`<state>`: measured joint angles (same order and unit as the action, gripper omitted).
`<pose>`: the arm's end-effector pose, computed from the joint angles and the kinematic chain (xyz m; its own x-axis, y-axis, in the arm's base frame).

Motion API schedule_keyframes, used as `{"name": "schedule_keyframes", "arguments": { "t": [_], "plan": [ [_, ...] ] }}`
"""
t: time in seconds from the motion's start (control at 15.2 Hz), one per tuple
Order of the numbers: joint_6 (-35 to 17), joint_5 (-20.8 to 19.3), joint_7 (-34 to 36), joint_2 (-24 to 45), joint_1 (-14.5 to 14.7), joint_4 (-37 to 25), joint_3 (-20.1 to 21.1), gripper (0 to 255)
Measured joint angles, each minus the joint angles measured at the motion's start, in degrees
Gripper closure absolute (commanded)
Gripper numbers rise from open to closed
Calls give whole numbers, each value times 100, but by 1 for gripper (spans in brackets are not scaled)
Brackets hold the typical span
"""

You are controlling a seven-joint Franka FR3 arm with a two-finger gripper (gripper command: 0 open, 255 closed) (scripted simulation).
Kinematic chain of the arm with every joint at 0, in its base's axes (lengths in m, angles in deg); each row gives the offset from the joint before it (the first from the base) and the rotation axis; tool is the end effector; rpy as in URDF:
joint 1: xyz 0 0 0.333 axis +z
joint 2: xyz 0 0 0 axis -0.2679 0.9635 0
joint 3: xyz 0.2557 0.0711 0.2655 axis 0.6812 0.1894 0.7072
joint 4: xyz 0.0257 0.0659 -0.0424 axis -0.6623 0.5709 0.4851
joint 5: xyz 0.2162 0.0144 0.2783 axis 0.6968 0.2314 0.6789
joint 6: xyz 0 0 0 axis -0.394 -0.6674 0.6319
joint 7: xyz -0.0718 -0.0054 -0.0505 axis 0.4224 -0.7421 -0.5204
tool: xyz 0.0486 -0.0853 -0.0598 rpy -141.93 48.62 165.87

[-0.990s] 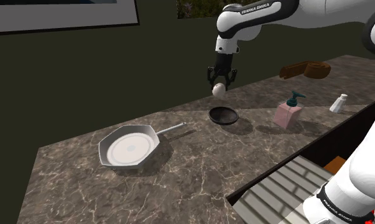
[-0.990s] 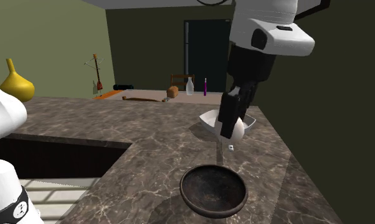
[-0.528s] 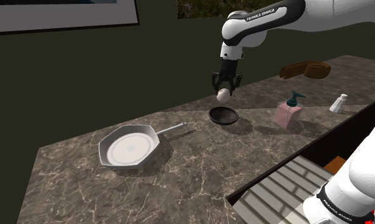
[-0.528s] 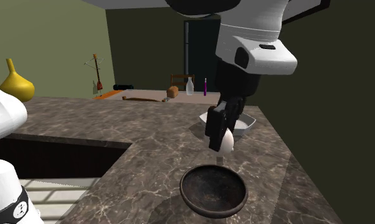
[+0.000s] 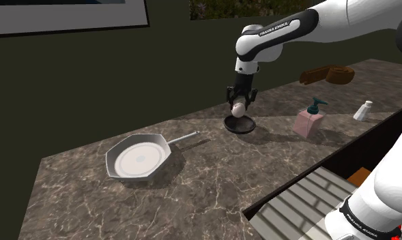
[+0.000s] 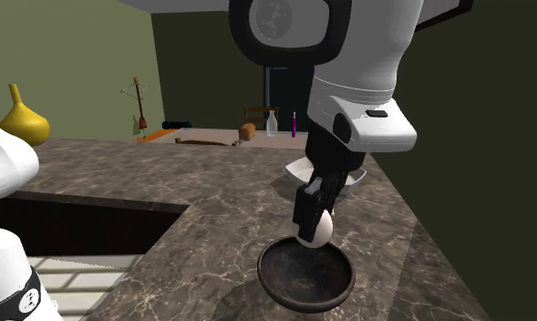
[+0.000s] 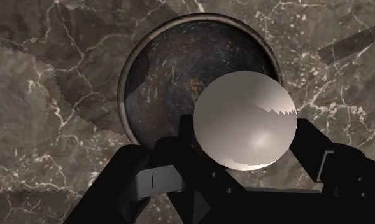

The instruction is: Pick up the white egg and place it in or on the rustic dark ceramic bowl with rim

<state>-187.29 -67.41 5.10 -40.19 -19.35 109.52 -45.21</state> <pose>0.5296 -0.0365 0.4929 0.8121 -0.5529 -0.1866 -0.5767 -0.8091 -0.1128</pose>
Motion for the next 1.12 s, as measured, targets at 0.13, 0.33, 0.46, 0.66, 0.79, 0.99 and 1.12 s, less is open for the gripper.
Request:
{"name": "schedule_keyframes", "arguments": {
  "t": [0.13,0.33,0.46,0.66,0.79,0.99,1.12],
  "plan": [
    [-113,12,-10,42,9,72,9,255],
    [-145,15,-20,53,7,91,7,255],
    [-148,15,-20,53,7,94,7,255],
    [-150,15,-21,53,7,95,7,0],
    [-150,15,-21,52,7,95,7,0],
    [-57,5,-15,30,-1,23,0,0],
    [239,-20,3,5,-27,-249,-23,0]
  ]
}}
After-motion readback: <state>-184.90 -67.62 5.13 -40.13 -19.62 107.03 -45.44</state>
